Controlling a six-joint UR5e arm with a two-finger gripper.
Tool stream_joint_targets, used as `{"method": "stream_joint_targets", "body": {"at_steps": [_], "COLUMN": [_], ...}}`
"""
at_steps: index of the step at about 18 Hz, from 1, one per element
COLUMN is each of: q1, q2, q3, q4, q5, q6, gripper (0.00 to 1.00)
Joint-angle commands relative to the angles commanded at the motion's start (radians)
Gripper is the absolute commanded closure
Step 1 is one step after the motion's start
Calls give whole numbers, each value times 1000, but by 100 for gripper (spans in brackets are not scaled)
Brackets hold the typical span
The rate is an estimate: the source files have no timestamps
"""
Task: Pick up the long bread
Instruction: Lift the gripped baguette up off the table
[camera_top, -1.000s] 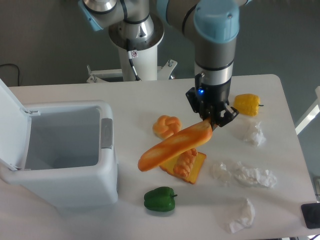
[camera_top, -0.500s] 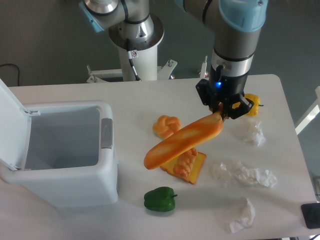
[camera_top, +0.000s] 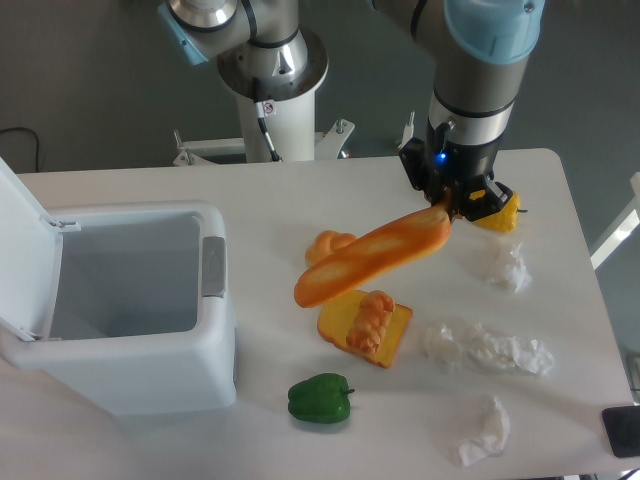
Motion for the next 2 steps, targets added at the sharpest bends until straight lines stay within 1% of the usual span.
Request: {"method": "stream_joint_targets", "body": {"at_steps": [2], "q1": [0], "q2": [2], "q3": [0], "q4": [0], "q5": [0], "q6": [0], "gripper": [98]}}
